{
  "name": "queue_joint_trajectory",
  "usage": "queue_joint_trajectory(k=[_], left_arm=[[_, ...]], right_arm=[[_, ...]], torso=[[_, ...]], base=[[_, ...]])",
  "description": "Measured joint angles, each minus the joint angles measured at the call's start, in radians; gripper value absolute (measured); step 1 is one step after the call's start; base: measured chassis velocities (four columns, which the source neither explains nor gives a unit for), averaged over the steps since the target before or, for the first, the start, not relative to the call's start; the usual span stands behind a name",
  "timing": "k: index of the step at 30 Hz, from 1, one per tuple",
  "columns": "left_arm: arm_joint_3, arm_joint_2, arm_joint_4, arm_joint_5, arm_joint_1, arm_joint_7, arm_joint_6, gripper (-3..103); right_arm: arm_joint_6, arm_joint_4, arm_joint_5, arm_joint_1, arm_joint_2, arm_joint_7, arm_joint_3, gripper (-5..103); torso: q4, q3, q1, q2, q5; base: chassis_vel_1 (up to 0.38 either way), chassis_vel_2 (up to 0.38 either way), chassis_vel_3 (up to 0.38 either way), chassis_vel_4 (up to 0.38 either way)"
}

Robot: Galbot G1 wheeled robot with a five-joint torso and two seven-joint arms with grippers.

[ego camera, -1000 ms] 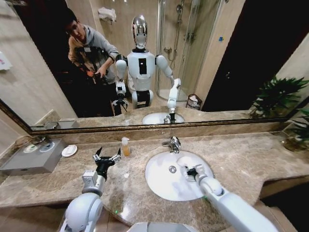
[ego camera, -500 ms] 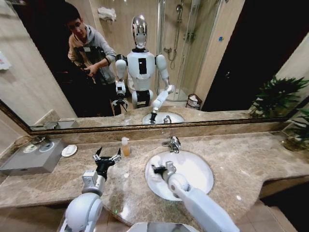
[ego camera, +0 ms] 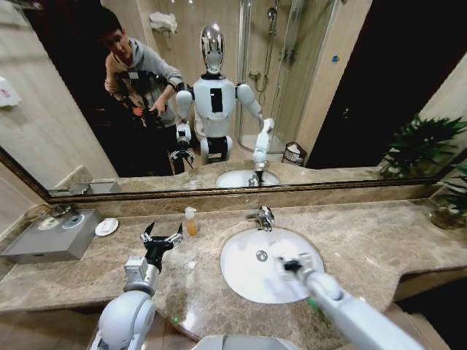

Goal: Pick up the towel from the sink counter and wipe the mirror surface.

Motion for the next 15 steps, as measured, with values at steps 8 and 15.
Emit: queue_joint_trajectory(k=[8, 15], left_arm=[[0.0, 0.0, 0.0, 0.0, 0.0, 0.0, 0.0, 100], [0.0, 0.0, 0.0, 0.0, 0.0, 0.0, 0.0, 100]], right_arm=[[-0.011, -0.036, -0.061, 0.076, 0.135, 0.01, -0.146, 19], [-0.018, -0.079, -0.057, 0.205, 0.345, 0.056, -0.338, 19]], torso=[[0.0005, 0.0, 0.0, 0.0, 0.0001], [0.0, 0.0, 0.0, 0.0, -0.0024]], base=[[0.0, 0.0, 0.0, 0.0], [0.0, 0.0, 0.0, 0.0]])
